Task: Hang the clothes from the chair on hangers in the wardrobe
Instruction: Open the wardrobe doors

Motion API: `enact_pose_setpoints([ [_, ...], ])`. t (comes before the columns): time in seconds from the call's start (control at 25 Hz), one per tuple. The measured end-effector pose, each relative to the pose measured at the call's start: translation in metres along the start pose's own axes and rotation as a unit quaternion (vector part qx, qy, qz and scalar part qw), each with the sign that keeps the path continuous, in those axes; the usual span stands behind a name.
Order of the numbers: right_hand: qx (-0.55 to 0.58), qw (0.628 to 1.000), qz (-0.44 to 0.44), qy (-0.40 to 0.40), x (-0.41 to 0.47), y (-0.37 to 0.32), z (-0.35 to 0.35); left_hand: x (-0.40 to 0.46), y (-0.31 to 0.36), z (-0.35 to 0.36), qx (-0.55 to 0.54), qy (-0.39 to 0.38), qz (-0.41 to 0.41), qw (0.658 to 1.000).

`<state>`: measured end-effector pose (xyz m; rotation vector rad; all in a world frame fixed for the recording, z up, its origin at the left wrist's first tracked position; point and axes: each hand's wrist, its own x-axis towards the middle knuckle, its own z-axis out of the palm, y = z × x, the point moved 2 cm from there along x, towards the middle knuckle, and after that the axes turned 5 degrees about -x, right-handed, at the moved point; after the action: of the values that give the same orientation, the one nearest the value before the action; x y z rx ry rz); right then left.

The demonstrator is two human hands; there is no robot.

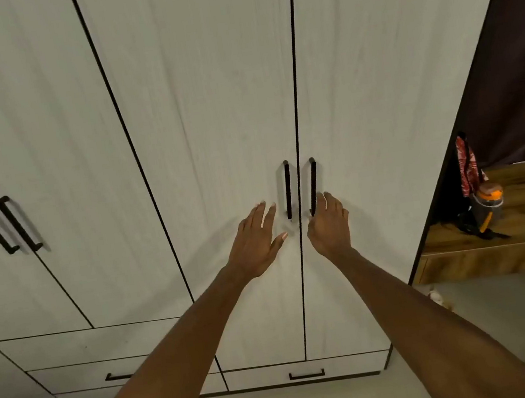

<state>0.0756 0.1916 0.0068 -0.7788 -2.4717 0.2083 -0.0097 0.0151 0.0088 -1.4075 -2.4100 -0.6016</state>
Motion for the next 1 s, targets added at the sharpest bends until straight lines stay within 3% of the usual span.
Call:
enact_pose_setpoints([
  [0.16,0.087,0.994,0.051,0.030,0.032,-0.004,0.003,0.039,0.015,0.008,-0.021,0.016,0.009,1.000],
  [0.36,0.231,0.970,0.069,-0.039,0.058,0.010,0.019,0.070,0.017,0.020,-0.046,0.043,0.016,0.998],
  [0.48,0.256,0.960,0.092,-0.061,0.061,0.017,0.024,0.077,0.019,0.026,-0.065,0.061,0.017,0.996],
  [0.64,0.260,0.957,0.109,-0.064,0.056,0.016,0.025,0.079,0.026,0.024,-0.175,0.079,0.005,0.981],
  [0.84,0.282,0.951,0.128,-0.025,0.016,0.015,0.016,0.085,0.035,0.025,-0.354,0.073,-0.082,0.929],
  [1.0,0.260,0.955,0.135,0.037,-0.032,0.024,-0.003,0.073,0.067,0.032,-0.458,-0.052,-0.188,0.867],
])
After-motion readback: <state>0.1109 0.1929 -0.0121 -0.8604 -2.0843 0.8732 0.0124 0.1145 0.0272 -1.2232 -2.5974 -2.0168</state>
